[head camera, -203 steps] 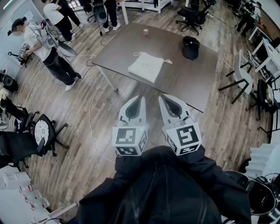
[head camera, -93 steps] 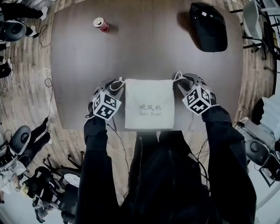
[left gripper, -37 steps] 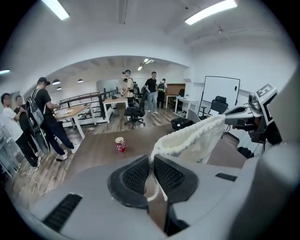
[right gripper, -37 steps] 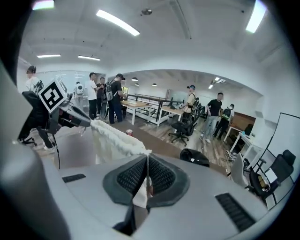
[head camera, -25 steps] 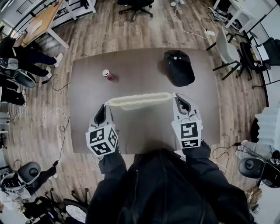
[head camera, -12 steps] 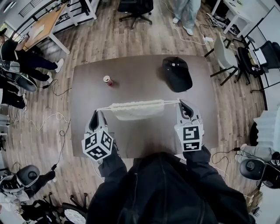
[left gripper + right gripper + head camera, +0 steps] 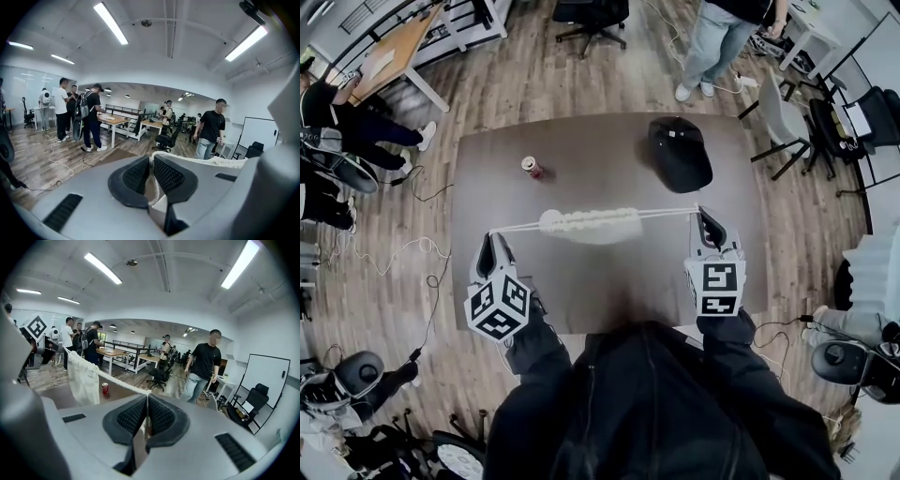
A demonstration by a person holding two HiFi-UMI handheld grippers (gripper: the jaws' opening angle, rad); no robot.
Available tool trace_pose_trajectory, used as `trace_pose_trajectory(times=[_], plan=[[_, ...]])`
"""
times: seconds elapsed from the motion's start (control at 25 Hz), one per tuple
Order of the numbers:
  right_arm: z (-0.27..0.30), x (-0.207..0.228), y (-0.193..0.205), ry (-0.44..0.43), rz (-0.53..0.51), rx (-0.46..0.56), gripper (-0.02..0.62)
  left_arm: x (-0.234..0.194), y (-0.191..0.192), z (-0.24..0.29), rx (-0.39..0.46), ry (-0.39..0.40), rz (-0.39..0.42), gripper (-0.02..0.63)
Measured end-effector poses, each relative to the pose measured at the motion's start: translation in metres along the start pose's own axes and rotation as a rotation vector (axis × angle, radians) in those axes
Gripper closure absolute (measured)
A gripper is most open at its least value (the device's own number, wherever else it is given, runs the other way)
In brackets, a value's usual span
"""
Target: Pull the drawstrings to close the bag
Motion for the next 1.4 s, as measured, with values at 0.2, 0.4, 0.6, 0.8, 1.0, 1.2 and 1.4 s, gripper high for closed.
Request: trace_pose_trajectory(times=[0.2,0.4,0.6,0.8,1.0,1.2,1.4], plan=[[0.002,0.011,0.007,0.022,0.013,-0.022,0.566,-0.009,-0.002,-0.003,0.005,-0.037,-0.020,0.549],[0.004,0.012,0.013,0.028,0.015,-0.046,0.566,-0.017,-0.001,-0.007,0.008,-0.063,-0.033,0.549],[0.009,0.016,0.020,0.058,0.020,-0.063,0.566,-0.027,-0.002,-0.011,0.016,-0.100,-0.034,0.549],[0.008,0.019,0.023,0.071,0.019,-0.068,0.566,-0.038,-0.003,-0.020,0.030,-0.134,-0.047,0.549],[0.012,0.022,0.028,0.084,0.029,-0.072,0.566,-0.051,0.000,-0.026,0.035,-0.165,-0.059,0.549],[0.017,0.024,0.029,0.087,0.036,-0.088,0.566,-0.057,-0.001,-0.025,0.031,-0.186,-0.069,0.548],[0.020,0.029,0.038,0.082,0.060,-0.115,0.566,-0.060,0.006,-0.022,0.005,-0.196,-0.079,0.549]])
Point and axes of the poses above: the fingertips, and each gripper's own axes: z forward along the fingers, x to its right, y out of its underside, the point moved 6 cm from there along -z, backward along the fingers, and after that the axes turned 8 degrees about y, right-handed, at the moved point
